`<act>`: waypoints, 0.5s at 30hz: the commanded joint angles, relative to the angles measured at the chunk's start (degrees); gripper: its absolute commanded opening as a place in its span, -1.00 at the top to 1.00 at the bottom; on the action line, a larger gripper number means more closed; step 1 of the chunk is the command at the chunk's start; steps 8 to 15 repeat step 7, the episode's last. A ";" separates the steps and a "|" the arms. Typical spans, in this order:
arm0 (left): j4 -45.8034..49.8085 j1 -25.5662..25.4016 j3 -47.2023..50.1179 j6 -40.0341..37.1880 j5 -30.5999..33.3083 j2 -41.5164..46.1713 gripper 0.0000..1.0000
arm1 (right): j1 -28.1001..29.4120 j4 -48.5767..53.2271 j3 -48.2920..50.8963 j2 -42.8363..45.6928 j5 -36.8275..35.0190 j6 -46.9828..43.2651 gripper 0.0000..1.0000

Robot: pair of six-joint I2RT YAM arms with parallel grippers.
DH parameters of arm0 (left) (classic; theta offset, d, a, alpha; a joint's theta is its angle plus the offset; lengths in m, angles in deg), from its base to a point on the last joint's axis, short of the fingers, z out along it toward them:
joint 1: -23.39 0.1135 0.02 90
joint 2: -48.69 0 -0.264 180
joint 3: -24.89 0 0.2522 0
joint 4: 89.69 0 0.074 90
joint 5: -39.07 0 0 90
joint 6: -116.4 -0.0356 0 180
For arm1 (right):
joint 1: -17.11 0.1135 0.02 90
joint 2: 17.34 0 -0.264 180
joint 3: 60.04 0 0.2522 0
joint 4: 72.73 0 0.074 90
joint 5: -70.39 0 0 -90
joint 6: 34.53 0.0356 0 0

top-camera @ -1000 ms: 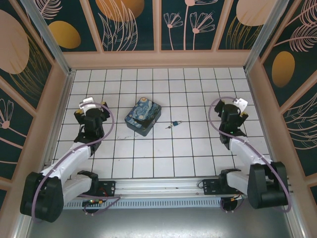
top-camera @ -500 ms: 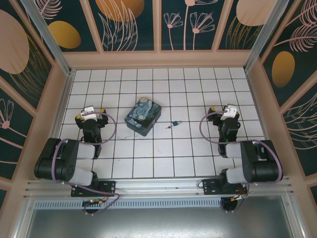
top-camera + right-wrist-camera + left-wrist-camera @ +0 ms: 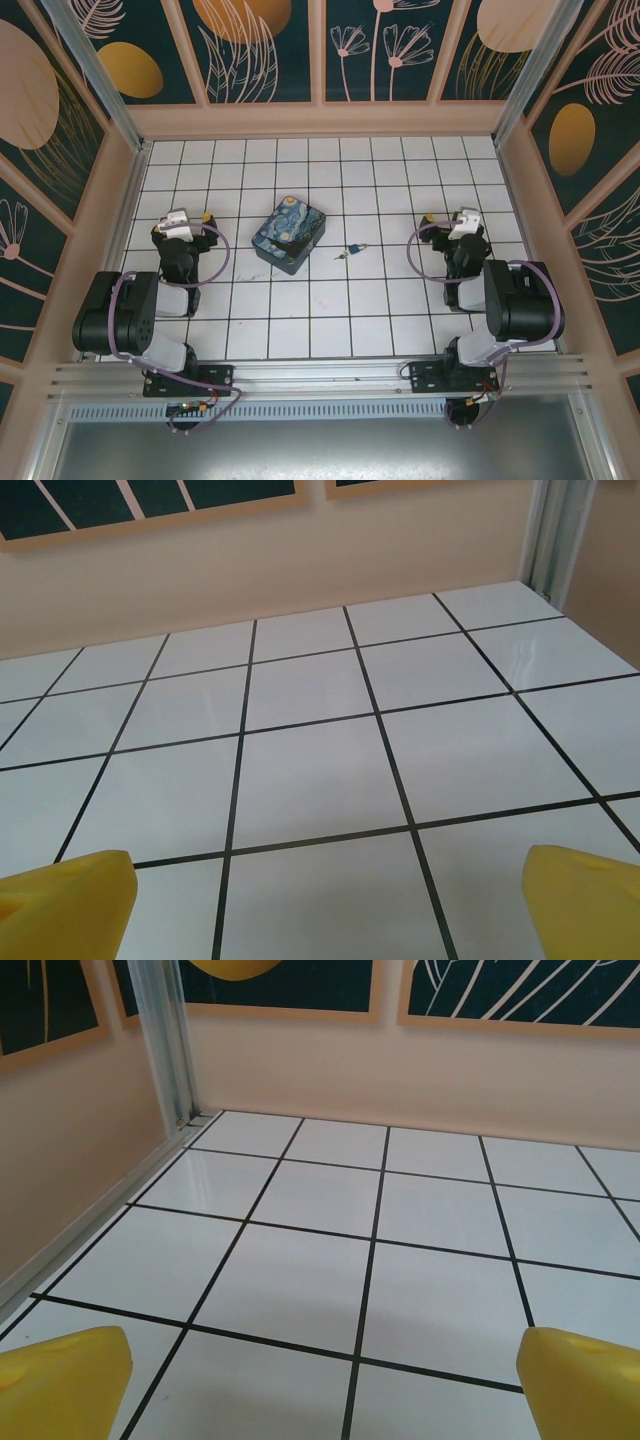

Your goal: Unlock the padlock with the key

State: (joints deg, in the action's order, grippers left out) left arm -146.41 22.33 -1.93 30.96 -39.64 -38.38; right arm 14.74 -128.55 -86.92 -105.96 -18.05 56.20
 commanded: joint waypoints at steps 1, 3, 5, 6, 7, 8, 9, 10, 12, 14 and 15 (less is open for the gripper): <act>-2.30 0.27 -0.74 0.46 -1.07 -0.36 -0.98 | 0.10 -0.85 -0.90 0.35 0.53 0.22 -0.98; -2.42 0.27 -0.61 0.45 -1.09 -0.27 -0.98 | 0.09 -0.65 -1.01 0.31 0.55 0.19 -0.98; -2.86 0.27 -0.31 0.37 -1.08 -0.08 -0.98 | 0.10 -0.64 -1.01 0.35 0.55 0.14 -0.98; -3.12 0.27 -0.14 0.36 -1.01 0.00 -0.98 | 0.21 -0.88 -0.91 0.29 0.47 0.09 -0.98; -3.17 0.27 -0.08 0.41 -1.01 0.04 -0.98 | 0.19 -0.99 -0.76 0.30 0.38 0.00 -0.98; -3.17 0.27 -0.08 0.41 -1.01 0.04 -0.98 | 0.19 -0.99 -0.76 0.30 0.38 0.00 -0.98; -3.17 0.27 -0.08 0.41 -1.01 0.04 -0.98 | 0.19 -0.99 -0.76 0.30 0.38 0.00 -0.98; -3.17 0.27 -0.08 0.41 -1.01 0.04 -0.98 | 0.19 -0.99 -0.76 0.30 0.38 0.00 -0.98; -3.17 0.27 -0.08 0.41 -1.01 0.04 -0.98 | 0.19 -0.99 -0.76 0.30 0.38 0.00 -0.98; -3.17 0.27 -0.08 0.41 -1.01 0.04 -0.98 | 0.19 -0.99 -0.76 0.30 0.38 0.00 -0.98; -3.17 0.27 -0.08 0.41 -1.01 0.04 -0.98 | 0.19 -0.99 -0.76 0.30 0.38 0.00 -0.98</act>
